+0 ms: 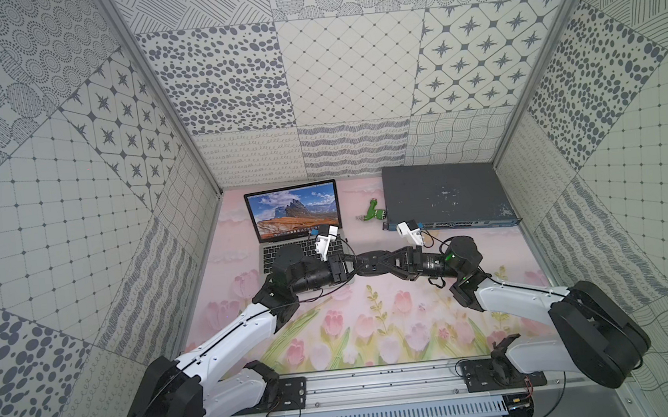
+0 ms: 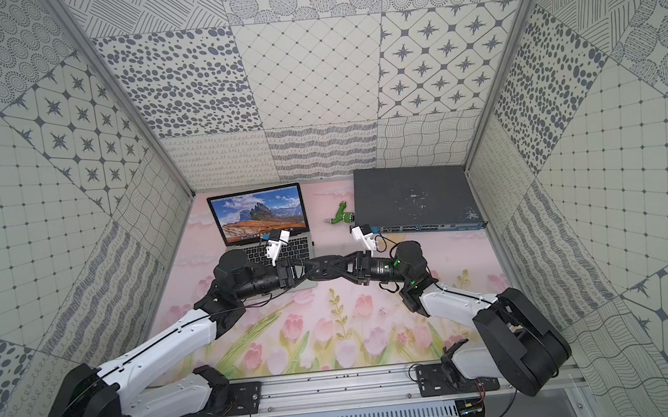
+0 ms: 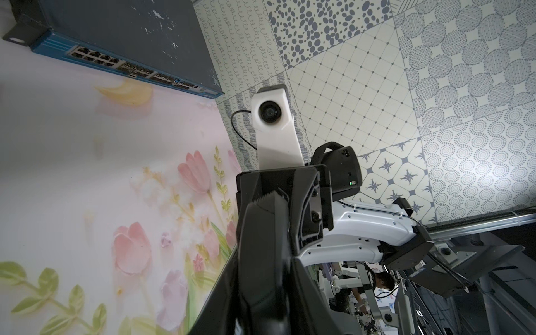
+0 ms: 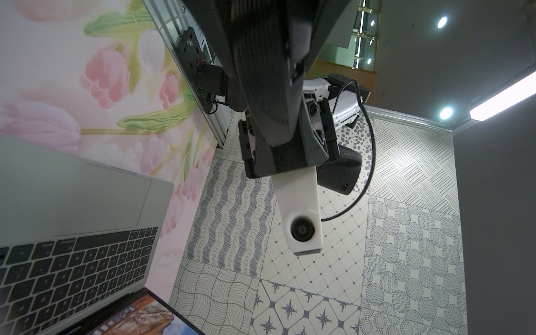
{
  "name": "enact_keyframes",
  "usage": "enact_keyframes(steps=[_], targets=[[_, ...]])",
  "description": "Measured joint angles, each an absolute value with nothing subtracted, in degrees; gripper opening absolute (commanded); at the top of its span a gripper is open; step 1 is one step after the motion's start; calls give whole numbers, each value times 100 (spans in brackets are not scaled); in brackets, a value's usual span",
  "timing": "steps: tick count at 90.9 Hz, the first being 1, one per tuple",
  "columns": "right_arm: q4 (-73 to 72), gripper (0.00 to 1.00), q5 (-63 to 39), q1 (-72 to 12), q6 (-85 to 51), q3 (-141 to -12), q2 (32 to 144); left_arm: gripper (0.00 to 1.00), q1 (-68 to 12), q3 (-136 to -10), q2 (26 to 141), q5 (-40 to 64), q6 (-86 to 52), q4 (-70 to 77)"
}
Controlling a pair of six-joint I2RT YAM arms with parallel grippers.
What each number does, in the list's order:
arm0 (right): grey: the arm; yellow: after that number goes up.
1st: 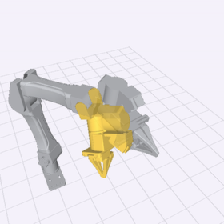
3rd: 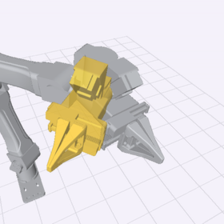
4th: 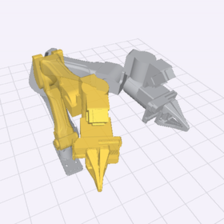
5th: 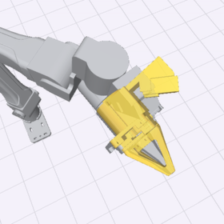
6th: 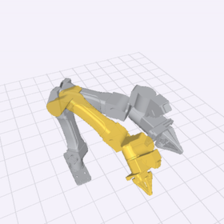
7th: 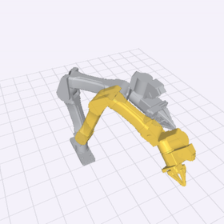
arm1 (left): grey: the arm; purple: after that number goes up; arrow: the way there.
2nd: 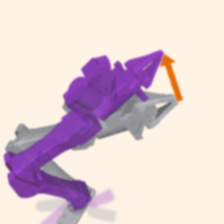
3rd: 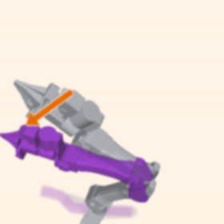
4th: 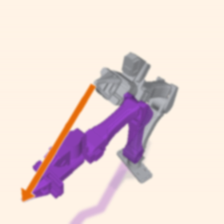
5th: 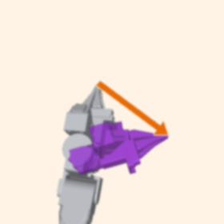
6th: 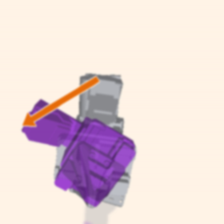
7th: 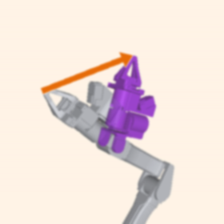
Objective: Remove the wireless mouse receiver from the laptop
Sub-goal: Remove the lid from the mouse.
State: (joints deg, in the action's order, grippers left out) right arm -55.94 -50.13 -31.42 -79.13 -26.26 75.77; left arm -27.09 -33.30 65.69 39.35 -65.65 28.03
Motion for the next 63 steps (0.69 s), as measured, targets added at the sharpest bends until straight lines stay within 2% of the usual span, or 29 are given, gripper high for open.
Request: enact_keyframes(steps=[11,23,49,63], targets=[[-5535,43,-5013,-3144,-7883,-2628,7577,20,-2709,-3293,6545,3918,-6573,2808],[-5271,50,-5009,-3144,-7839,-2727,7572,19,-2716,-3269,6525,3920,-6495,2716],[-4788,52,-4987,-3144,-7741,-2851,7415,19,-2657,-3181,6405,3920,-6475,2663],[-4595,47,-4936,-3144,-7806,-2838,7413,19,-2556,-3041,6386,3922,-6523,2696]])
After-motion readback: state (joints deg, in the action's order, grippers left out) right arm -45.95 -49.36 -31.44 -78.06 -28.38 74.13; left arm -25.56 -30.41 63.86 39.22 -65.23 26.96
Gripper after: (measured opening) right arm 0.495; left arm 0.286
